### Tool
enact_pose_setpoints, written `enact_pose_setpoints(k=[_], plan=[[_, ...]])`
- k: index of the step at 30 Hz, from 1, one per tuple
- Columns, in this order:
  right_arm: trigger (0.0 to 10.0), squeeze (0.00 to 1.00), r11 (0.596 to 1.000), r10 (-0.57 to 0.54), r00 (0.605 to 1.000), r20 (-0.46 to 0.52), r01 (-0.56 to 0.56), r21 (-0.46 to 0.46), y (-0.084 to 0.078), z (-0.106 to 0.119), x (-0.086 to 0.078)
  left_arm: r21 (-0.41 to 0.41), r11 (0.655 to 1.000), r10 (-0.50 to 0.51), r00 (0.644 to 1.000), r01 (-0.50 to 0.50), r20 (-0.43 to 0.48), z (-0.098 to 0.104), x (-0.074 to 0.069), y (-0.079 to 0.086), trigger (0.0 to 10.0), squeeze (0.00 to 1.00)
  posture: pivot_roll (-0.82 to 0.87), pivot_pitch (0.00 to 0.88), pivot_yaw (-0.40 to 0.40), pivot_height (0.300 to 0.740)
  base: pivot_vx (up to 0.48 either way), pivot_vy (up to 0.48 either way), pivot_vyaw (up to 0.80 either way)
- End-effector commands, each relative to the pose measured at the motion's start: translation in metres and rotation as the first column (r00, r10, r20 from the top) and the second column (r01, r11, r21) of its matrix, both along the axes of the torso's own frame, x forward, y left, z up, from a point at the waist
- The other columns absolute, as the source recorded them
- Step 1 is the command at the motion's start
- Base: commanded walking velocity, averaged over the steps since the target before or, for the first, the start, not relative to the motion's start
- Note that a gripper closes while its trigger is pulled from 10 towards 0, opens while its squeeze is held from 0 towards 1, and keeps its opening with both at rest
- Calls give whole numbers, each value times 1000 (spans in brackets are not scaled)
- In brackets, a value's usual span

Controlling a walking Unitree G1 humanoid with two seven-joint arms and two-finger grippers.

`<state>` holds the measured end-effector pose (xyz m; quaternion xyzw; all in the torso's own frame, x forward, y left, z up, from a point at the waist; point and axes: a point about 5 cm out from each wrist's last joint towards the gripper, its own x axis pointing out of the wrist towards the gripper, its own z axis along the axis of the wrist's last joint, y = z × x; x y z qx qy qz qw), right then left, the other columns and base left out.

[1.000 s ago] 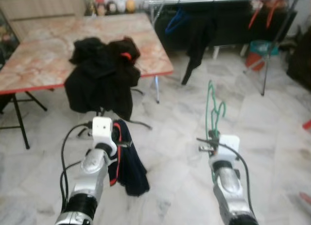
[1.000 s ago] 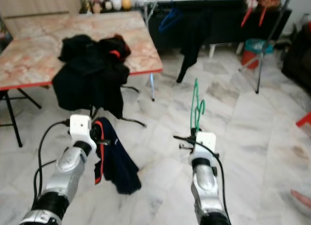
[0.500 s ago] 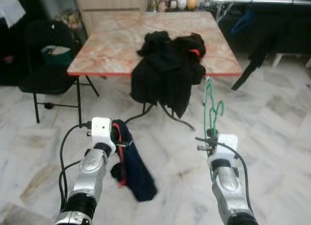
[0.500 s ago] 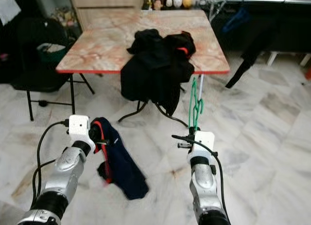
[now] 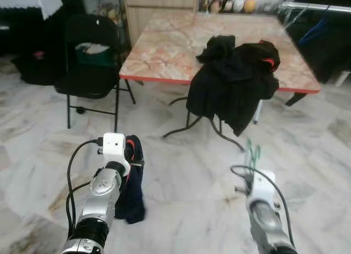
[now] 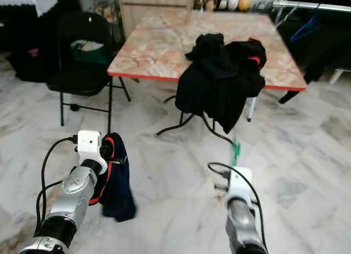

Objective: Hang hanger

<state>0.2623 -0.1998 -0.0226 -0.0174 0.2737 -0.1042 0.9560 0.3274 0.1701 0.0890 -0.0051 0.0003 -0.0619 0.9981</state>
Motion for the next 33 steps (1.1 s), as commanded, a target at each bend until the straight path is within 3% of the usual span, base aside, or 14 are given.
enact_pose_setpoints(k=[1, 8, 10, 12, 16, 21, 33], plan=[[10000, 0, 999, 29, 996, -89, -30, -17, -4, -11, -10, 2, 1000, 1, 999, -1, 52, 10, 4, -2, 10000, 0, -129, 0, -17, 740, 0, 0, 0], [10000, 0, 999, 50, 960, -277, -53, -5, -7, -38, -44, 1, 1000, 9, 998, -9, 67, 13, 5, 0, 10000, 0, -120, 0, -19, 740, 0, 0, 0], [10000, 0, 999, 42, 935, -351, -41, 9, -7, -51, -65, -5, 1000, 12, 997, -11, 76, 15, 4, 2, 10000, 0, -120, 0, -19, 740, 0, 0, 0], [10000, 0, 999, 42, 930, -366, -41, 10, -7, -54, -71, -8, 1000, 13, 997, -12, 77, 15, 4, 3, 10000, 0, -120, 0, -19, 740, 0, 0, 0], [10000, 0, 998, 64, 896, -439, -59, 26, -1, -68, -98, -10, 1000, 16, 997, -15, 81, 15, 4, 3, 10000, 0, -121, 0, -17, 740, 0, 0, 0], [10000, 0, 998, 24, 908, -418, 3, 65, 1, -69, -100, -11, 1000, 16, 997, -15, 79, 15, 4, 3, 10000, 0, -121, 0, -17, 740, 0, 0, 0], [10000, 0, 997, 8, 915, -403, 25, 76, -8, -67, -99, -9, 1000, 7, 998, -7, 70, 13, 3, 0, 10000, 0, -119, 0, -17, 740, 0, 0, 0]])
